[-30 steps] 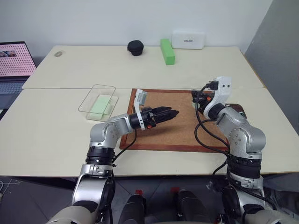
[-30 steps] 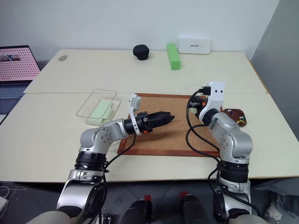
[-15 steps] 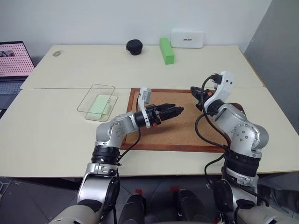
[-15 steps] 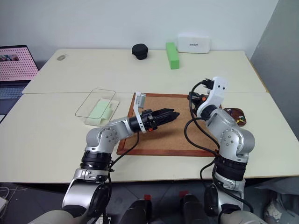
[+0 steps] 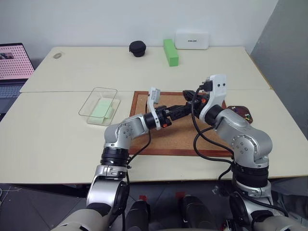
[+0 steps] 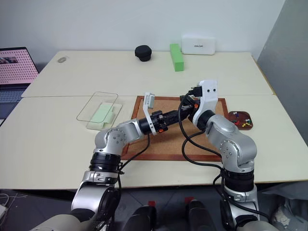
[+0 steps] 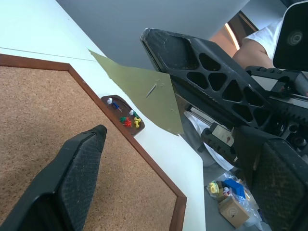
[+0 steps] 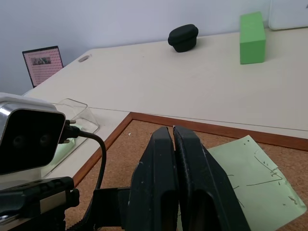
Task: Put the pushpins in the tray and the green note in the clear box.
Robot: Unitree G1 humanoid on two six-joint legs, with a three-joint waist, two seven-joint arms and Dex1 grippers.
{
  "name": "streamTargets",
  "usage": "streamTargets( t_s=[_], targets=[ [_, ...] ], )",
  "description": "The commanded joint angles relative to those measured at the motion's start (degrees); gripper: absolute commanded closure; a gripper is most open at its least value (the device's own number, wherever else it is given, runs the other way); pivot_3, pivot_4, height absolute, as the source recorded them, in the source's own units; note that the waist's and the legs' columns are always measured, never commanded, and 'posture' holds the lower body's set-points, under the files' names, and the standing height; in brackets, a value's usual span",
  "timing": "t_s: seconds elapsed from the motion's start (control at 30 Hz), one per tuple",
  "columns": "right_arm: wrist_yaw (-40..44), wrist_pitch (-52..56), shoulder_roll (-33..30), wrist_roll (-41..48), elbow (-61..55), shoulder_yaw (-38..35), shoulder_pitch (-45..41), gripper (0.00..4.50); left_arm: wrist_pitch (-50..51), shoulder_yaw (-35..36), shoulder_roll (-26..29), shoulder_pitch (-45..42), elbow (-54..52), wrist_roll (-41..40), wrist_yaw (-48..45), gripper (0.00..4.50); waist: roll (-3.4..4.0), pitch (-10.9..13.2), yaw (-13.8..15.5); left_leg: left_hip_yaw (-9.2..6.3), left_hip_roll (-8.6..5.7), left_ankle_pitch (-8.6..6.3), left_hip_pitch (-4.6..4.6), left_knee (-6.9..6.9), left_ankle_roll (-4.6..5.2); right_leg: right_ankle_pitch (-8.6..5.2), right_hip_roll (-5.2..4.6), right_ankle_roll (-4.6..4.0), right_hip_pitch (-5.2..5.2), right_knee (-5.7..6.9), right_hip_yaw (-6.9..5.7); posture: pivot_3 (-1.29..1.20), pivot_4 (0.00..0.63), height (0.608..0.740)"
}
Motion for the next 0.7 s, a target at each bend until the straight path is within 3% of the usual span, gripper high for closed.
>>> streamTargets(
  t_s=[0.03, 0.2, 0.33, 0.43, 0.53, 0.7],
  targets=[
    [0.72, -1.38, -0.58, 0.52, -3.51, 0.03, -0.3, 4.5, -0.99, 0.81, 1.05, -1.83, 0.17, -0.37, -0.52, 0.08, 0.0, 0.0, -0.02, 0.0, 0.0, 0.0, 0.0, 0.0, 0.0, 0.0, 0.0, 0.0, 0.0, 0.0, 0.0, 0.0, 0.15, 0.74],
    [15.48, -7.34, -14.92, -1.36, -5.61, 4.17, 2.6, 4.5, 3.55, 2.3, 6.11, -2.17, 1.47, -3.06, -4.42, 0.08, 0.0, 0.0, -0.07, 0.01, -0.02, 0.0, -0.02, 0.0, 0.0, 0.0, 0.0, 0.01, 0.0, -0.03, -0.01, 0.0, 0.15, 0.74],
    [27.29, -20.54, -27.37, -8.21, -5.33, 10.18, 7.02, 4.5, 7.69, 4.47, 7.94, -3.25, 2.33, -6.16, -5.87, 0.08, -0.03, 0.02, 0.01, 0.0, -0.03, 0.0, -0.02, -0.02, 0.0, -0.01, 0.0, 0.02, 0.01, -0.11, -0.04, 0.0, 0.15, 0.74],
    [33.88, -36.67, -34.59, -17.2, -2.33, 14.18, 10.11, 4.5, 8.45, 5.14, 8.72, -5.53, 4.22, -6.66, -7.01, 0.08, -0.08, 0.05, -0.02, 0.02, -0.02, 0.0, -0.03, 0.0, 0.0, -0.01, 0.0, 0.03, 0.01, -0.11, -0.03, 0.0, 0.15, 0.74],
    [36.9, -49.07, -37.18, -22.4, 0.39, 16.27, 10.83, 4.5, 9.51, 5.44, 8.1, -7.36, 5.47, -7.36, -7.24, 0.08, -0.11, 0.06, -0.07, 0.03, -0.02, 0.0, -0.01, 0.02, 0.0, 0.0, 0.0, 0.06, 0.02, -0.13, -0.02, 0.0, 0.15, 0.74],
    [37.45, -62.91, -36.41, -27.8, 3.85, 17.38, 10.14, 4.5, 11.0, 3.78, 7.03, -7.48, 6.07, -6.71, -7.43, 0.08, -0.14, 0.08, -0.37, 0.06, -0.01, 0.01, 0.01, 0.01, -0.02, 0.0, 0.0, 0.06, 0.01, -0.09, 0.01, 0.0, 0.15, 0.74]
  ],
)
